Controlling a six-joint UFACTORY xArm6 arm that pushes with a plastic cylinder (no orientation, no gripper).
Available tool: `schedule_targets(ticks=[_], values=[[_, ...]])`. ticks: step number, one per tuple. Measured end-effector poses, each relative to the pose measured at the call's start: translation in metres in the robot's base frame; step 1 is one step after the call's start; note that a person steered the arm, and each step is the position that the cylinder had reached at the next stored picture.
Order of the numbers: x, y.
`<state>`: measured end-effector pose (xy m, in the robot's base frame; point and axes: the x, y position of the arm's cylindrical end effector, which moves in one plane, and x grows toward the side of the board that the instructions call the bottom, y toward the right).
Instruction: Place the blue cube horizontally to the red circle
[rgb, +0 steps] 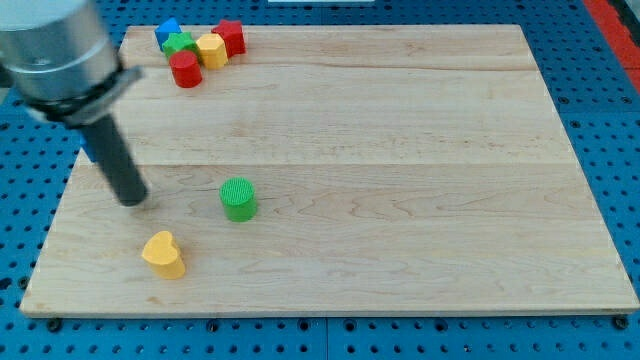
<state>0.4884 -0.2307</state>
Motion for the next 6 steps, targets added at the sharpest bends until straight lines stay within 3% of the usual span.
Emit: schedule_targets(ticks=[2,3,4,5,6], values=[[-0.120,-0.015],[-0.071,0.015],[-0.053,-0.073],[-0.077,-0.068],[-0.164,-0.007]])
